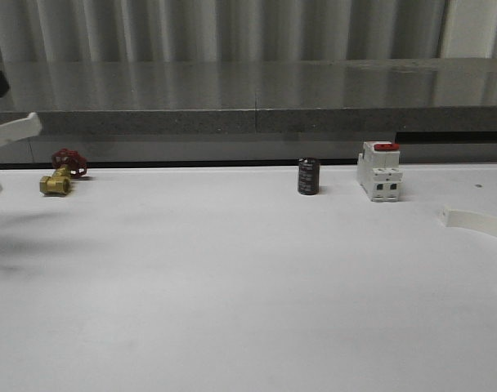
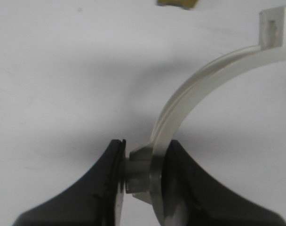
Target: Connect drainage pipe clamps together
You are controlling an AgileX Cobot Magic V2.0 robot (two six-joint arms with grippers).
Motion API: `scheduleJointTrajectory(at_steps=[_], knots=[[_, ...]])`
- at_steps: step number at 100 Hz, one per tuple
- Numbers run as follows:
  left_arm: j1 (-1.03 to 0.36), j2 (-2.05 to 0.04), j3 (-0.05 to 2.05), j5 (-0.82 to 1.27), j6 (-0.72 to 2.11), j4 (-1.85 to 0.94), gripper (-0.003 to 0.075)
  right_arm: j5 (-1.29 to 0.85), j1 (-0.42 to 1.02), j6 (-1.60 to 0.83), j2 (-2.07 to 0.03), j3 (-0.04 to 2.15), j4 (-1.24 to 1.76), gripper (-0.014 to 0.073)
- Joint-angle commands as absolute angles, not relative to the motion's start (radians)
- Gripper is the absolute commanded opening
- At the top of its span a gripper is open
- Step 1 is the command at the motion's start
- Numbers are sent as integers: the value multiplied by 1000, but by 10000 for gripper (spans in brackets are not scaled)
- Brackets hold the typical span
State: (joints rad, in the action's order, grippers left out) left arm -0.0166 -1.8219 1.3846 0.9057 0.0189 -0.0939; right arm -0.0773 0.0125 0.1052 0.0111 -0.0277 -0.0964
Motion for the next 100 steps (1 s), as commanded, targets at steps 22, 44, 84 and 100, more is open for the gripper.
scheduleJointTrajectory(at_steps=[22, 44, 84, 100], knots=[[-267, -1786, 1394, 806, -322, 26, -21, 8, 15, 102, 29, -11, -104, -66], [-379, -1852, 1394, 760, -483, 44, -20, 8, 15, 102, 29, -11, -104, -66], [-476, -1981, 1452, 766, -518, 31, -20, 8, 15, 102, 29, -11, -104, -66], [-481, -1996, 1452, 766, -518, 31, -11, 8, 15, 102, 29, -11, -104, -66]])
